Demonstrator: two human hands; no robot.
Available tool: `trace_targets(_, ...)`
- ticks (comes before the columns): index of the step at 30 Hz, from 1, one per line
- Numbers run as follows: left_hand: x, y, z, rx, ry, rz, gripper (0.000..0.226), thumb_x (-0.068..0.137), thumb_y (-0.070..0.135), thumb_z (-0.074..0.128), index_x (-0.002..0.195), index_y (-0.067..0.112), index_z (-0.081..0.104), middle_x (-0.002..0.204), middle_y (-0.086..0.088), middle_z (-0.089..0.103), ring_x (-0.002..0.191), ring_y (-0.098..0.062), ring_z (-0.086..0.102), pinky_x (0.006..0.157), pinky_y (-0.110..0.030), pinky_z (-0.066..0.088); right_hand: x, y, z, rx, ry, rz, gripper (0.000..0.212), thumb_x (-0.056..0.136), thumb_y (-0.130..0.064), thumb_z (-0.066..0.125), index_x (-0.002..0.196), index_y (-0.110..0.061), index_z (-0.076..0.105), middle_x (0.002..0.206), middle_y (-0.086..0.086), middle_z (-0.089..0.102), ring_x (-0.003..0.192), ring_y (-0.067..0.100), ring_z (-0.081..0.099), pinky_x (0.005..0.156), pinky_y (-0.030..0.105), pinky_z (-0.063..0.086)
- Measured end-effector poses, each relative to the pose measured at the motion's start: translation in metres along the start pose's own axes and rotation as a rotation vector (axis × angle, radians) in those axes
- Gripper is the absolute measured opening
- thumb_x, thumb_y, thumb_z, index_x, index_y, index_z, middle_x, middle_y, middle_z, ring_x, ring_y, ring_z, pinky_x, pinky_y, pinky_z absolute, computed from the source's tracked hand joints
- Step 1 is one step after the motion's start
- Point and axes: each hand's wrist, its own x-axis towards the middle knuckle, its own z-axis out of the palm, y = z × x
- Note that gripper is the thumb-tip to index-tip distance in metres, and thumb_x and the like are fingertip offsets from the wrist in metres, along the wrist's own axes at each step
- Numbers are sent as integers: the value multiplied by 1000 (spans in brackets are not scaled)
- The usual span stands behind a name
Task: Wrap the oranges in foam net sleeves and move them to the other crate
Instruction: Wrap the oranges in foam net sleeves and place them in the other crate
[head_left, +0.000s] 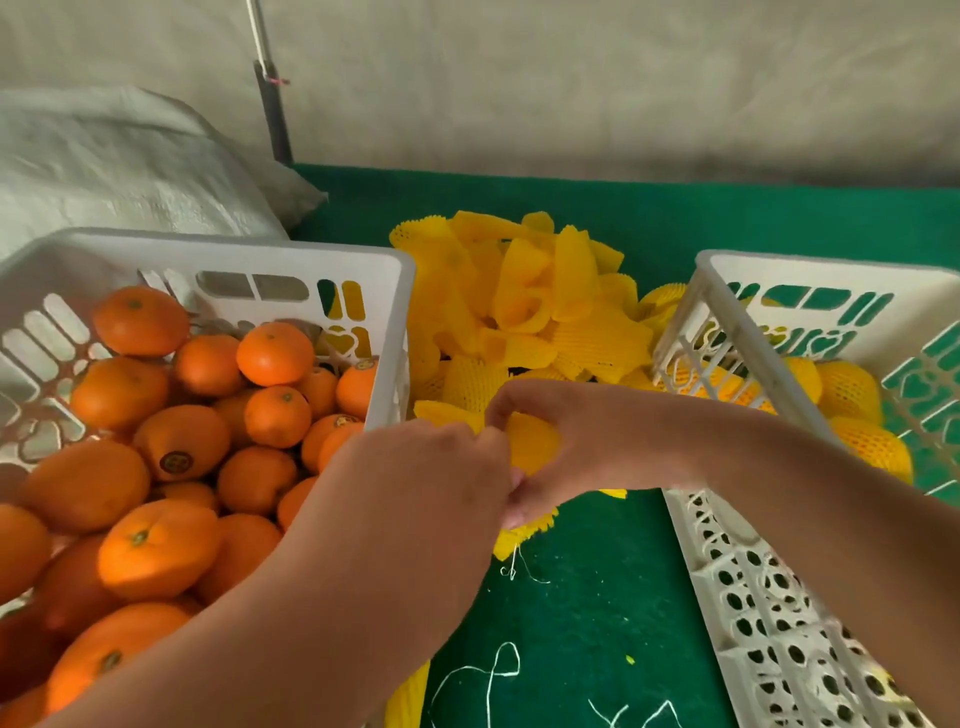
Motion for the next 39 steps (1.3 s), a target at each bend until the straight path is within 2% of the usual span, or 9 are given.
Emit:
trace_targets(5,-14,1,-14,-173,173,-51,49,101,62,7,111,38,49,83,13,49,67,-3,50,51,-17,34,-5,8,-12,309,-93,-94,64,72,-37,93,123,-59,62,122,-29,67,106,-5,67,76,4,50)
trace_targets(8,-20,6,-10,-282,355,-130,67,94,68,-15,113,40,42,87,14,53,72,-4,56,64,-20,52,-3,7,-12,526,-77,-150,55,78,-28,89,127,-45,69,127,-17,70,111,6,69,86,23,57)
trace_targets(12,-16,7,-16,-365,338,-301,34,104,38,24,120,23,51,92,8,50,71,-12,47,65,-31,42,3,7,-13,689,13,-151,30,92,-22,73,120,-32,76,117,4,74,93,13,70,75,29,54)
trace_targets(17,-22,3,-28,-271,196,-250,20,98,16,43,106,34,41,100,5,49,44,-10,35,38,-23,29,9,2,6,487,223,-158,26,107,-33,56,91,-37,76,74,-7,67,63,7,57,65,28,45)
trace_targets(23,-19,-1,-13,-248,371,-218,48,98,42,5,119,39,49,88,11,54,73,-7,58,69,-23,54,14,5,12,377,425,-230,16,102,-39,61,104,-35,77,103,-9,61,93,16,63,80,48,53)
trace_targets(29,-12,-8,-6,-441,584,-375,53,108,54,33,68,27,54,57,11,47,48,-7,47,45,-23,34,7,-2,17,68,544,-412,32,90,-50,57,117,-42,70,115,-22,59,103,2,60,72,13,45)
trace_targets(33,-12,-16,-6,-572,573,-471,10,98,33,63,100,30,72,75,18,61,61,-3,58,50,-15,42,1,-5,21,-16,585,-462,36,96,-35,68,125,-44,48,118,-31,53,91,1,62,57,20,48)
trace_targets(36,-13,-21,-6,-688,540,-482,30,92,30,67,121,37,66,89,20,63,62,-6,64,55,-18,52,-3,-10,19,-134,654,-480,47,95,-20,69,124,-47,43,129,-32,46,83,25,67,54,43,53)
trace_targets(39,-13,-24,-9,-738,540,-463,37,87,29,67,123,39,63,100,21,56,70,-3,65,53,-26,57,-4,-13,16,-270,632,-497,42,95,-11,63,116,-47,54,146,-26,40,71,9,61,52,29,47)
